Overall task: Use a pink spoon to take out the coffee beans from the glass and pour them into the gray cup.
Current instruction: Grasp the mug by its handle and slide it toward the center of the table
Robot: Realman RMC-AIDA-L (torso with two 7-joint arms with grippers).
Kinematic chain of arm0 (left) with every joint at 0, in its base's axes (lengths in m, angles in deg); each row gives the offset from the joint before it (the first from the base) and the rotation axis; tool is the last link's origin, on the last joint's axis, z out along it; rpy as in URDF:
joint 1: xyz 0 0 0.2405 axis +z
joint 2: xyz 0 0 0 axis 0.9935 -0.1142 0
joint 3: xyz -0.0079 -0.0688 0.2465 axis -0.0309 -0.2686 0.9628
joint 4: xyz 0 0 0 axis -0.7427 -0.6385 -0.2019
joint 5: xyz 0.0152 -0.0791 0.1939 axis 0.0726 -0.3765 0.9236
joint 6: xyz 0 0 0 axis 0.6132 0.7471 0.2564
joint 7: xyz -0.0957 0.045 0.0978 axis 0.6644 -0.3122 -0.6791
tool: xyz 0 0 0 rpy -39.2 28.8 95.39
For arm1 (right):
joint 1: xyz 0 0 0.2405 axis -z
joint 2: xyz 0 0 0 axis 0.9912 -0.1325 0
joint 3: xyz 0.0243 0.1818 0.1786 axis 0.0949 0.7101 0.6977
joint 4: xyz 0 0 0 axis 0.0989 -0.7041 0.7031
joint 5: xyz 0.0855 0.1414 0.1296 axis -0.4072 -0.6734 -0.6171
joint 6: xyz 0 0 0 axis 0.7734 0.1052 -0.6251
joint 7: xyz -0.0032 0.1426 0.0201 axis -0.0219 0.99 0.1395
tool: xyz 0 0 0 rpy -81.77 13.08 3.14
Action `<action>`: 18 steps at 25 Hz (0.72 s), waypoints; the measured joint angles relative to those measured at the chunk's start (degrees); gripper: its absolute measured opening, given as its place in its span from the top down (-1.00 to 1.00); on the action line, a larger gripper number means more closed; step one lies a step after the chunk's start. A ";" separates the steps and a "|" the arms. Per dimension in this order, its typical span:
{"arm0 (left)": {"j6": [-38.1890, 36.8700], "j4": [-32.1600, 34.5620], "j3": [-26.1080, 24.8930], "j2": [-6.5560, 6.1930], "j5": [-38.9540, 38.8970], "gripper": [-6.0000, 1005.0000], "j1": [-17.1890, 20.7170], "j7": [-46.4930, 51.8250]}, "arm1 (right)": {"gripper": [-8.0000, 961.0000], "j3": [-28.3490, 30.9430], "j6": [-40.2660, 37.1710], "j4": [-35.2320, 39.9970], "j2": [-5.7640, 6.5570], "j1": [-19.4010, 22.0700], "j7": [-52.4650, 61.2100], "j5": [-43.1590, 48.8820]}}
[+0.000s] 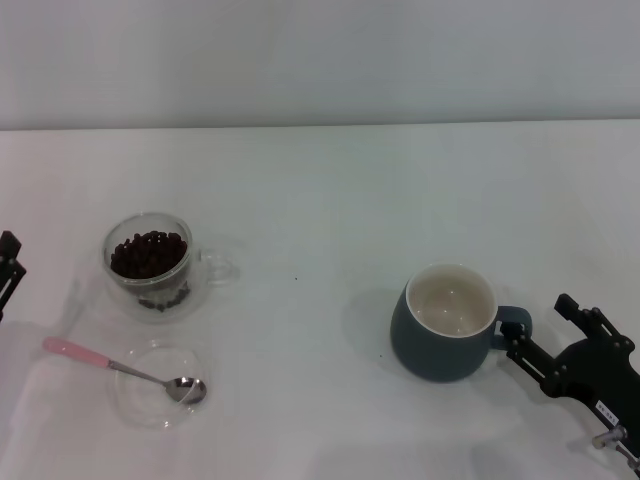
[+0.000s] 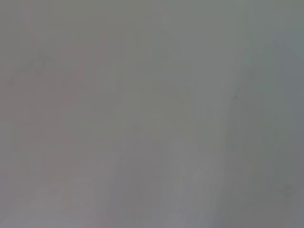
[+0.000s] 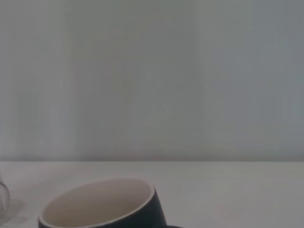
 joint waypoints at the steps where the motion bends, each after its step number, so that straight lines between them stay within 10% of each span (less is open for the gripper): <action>1: 0.01 0.05 0.00 0.00 0.00 -0.74 0.05 0.00 | -0.46 0.00 -0.04 0.00 0.00 -0.02 0.04 0.00; 11: 0.18 0.20 0.00 0.00 0.00 -0.74 0.37 0.00 | -0.41 -0.21 -0.62 -1.43 0.00 -0.47 3.57 0.12; 14: 0.54 0.15 0.00 0.00 0.00 -0.74 0.39 0.00 | 0.10 -0.07 -0.62 -1.59 0.00 -0.78 4.36 0.64; 18: 0.59 0.18 0.00 0.00 0.00 -0.74 0.40 0.00 | 0.23 -0.05 -0.64 -2.06 0.01 -1.46 4.41 1.25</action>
